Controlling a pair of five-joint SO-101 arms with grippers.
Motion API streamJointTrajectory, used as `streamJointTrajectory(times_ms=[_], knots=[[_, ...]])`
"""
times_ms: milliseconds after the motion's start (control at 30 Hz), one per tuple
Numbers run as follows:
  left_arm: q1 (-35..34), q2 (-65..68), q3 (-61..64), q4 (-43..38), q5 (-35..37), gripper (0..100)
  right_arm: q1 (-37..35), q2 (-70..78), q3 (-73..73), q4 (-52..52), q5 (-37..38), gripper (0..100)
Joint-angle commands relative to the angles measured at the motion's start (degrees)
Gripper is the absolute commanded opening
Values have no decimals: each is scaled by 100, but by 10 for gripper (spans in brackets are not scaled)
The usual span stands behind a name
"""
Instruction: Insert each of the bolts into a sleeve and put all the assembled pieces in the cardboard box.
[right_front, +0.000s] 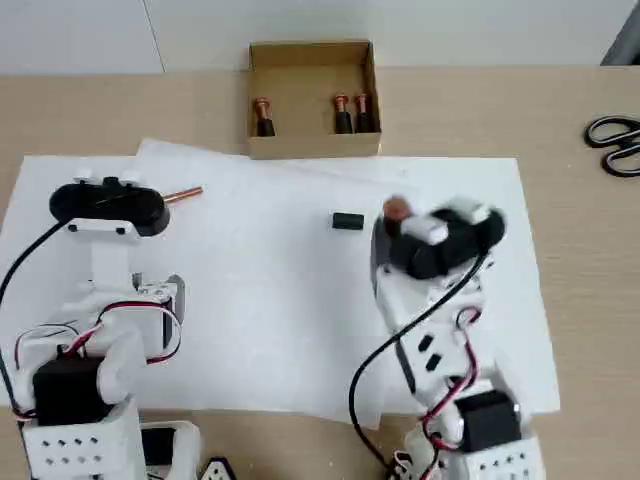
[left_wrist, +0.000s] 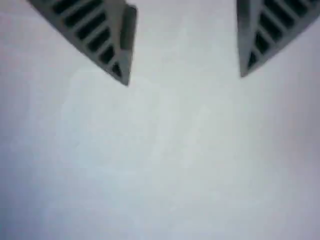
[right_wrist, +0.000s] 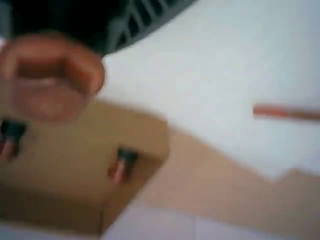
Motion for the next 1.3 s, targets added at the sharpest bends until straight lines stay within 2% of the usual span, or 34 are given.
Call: streamJointTrajectory(times_ms=[0,233,467,800,1067,1267], knots=[[-44,-35,-57,-105,70,134,57,1710,-1196,-1042,-26,4],[-44,-35,127,-105,70,134,40,5411,-2971,-3653,-26,4],[-44,-35,145,-105,62,134,57,8734,-5538,-4743,-26,4],[-44,-35,145,-114,62,134,48,12180,-8958,-4787,-26,4],[-35,-35,312,-325,62,134,48,13077,-9582,-4549,-26,11],[-35,-35,312,-334,62,134,57,13262,-9582,-4207,-26,174]])
